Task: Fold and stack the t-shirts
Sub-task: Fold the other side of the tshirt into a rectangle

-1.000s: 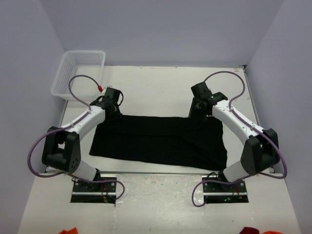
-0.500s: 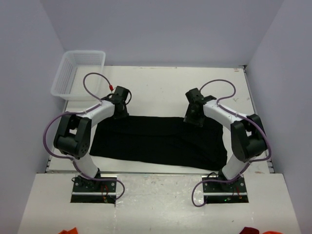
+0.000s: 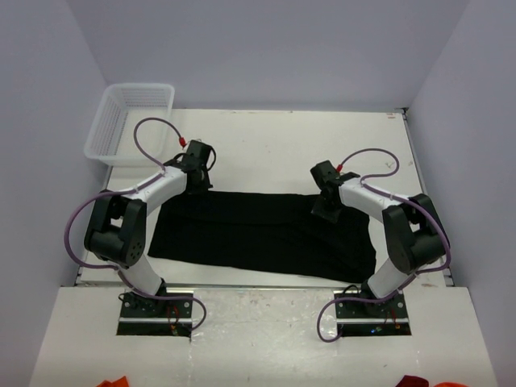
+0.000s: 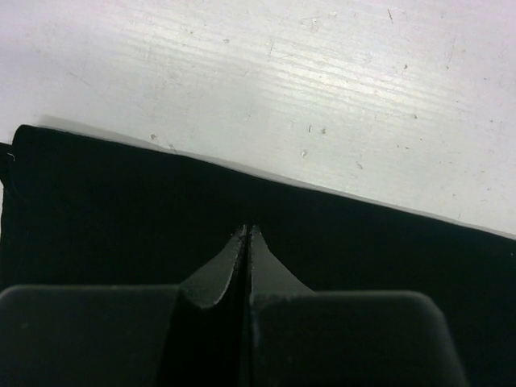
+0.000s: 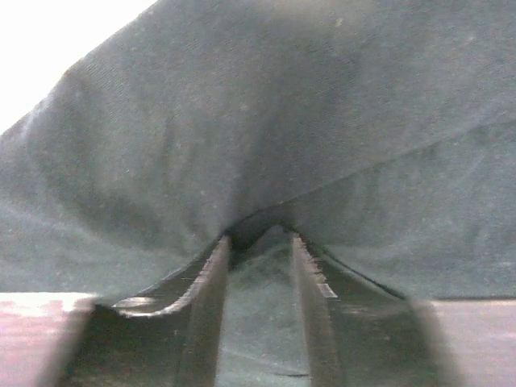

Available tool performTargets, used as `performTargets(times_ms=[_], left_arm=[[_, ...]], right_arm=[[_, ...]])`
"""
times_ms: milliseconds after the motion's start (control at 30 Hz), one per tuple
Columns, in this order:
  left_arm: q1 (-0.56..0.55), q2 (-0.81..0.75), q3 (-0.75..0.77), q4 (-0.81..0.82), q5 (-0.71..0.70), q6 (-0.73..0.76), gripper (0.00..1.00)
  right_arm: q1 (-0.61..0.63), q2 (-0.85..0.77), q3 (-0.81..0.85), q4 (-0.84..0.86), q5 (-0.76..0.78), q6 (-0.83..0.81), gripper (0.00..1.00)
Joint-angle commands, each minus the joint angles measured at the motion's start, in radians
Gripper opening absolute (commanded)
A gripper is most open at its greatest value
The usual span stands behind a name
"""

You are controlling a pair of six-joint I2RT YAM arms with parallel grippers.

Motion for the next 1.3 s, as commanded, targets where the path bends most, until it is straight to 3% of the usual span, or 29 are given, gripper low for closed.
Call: performTargets(times_ms=[0, 167, 300, 600, 767, 867, 900, 933, 1000, 1100, 1267], left_arm=[[-0.003, -0.03, 0.006, 0.033, -0.001, 0.024, 0.0], [-0.003, -0.03, -0.001, 0.033, -0.009, 0.026, 0.0], [-0.008, -0.024, -0.011, 0.038, -0.003, 0.019, 0.0], [-0.02, -0.023, -0.034, 0.044, -0.007, 0.013, 0.0], [-0.028, -0.029, -0.044, 0.045, -0.012, 0.009, 0.0], [-0.029, -0.029, -0.052, 0.045, -0.023, 0.012, 0.0], [-0.029, -0.027, -0.055, 0.047, -0.023, 0.013, 0.0], [-0.031, -0.023, -0.055, 0.047, -0.02, 0.015, 0.0], [-0.032, -0.017, -0.058, 0.05, -0.023, 0.016, 0.0], [-0.038, -0.001, -0.046, 0.05, -0.02, 0.018, 0.0], [-0.094, 0.009, -0.011, 0.052, -0.017, 0.021, 0.0]], right_arm=[[0.002, -0.026, -0.01, 0.027, 0.057, 0.049, 0.32], [0.005, -0.031, -0.019, 0.028, 0.072, 0.053, 0.19], [0.008, -0.051, -0.013, 0.007, 0.097, 0.052, 0.0], [0.12, -0.127, 0.009, -0.068, 0.117, 0.059, 0.0], [0.32, -0.164, 0.009, -0.114, 0.094, 0.122, 0.0], [0.509, -0.179, 0.012, -0.172, 0.123, 0.243, 0.22], [0.64, -0.182, 0.027, -0.2, 0.149, 0.288, 0.32], [0.705, -0.173, 0.042, -0.294, 0.231, 0.431, 0.39], [0.866, -0.152, 0.079, -0.355, 0.268, 0.554, 0.66], [0.928, -0.086, 0.098, -0.464, 0.348, 0.704, 0.74], [0.902, -0.066, 0.153, -0.613, 0.474, 0.802, 0.72]])
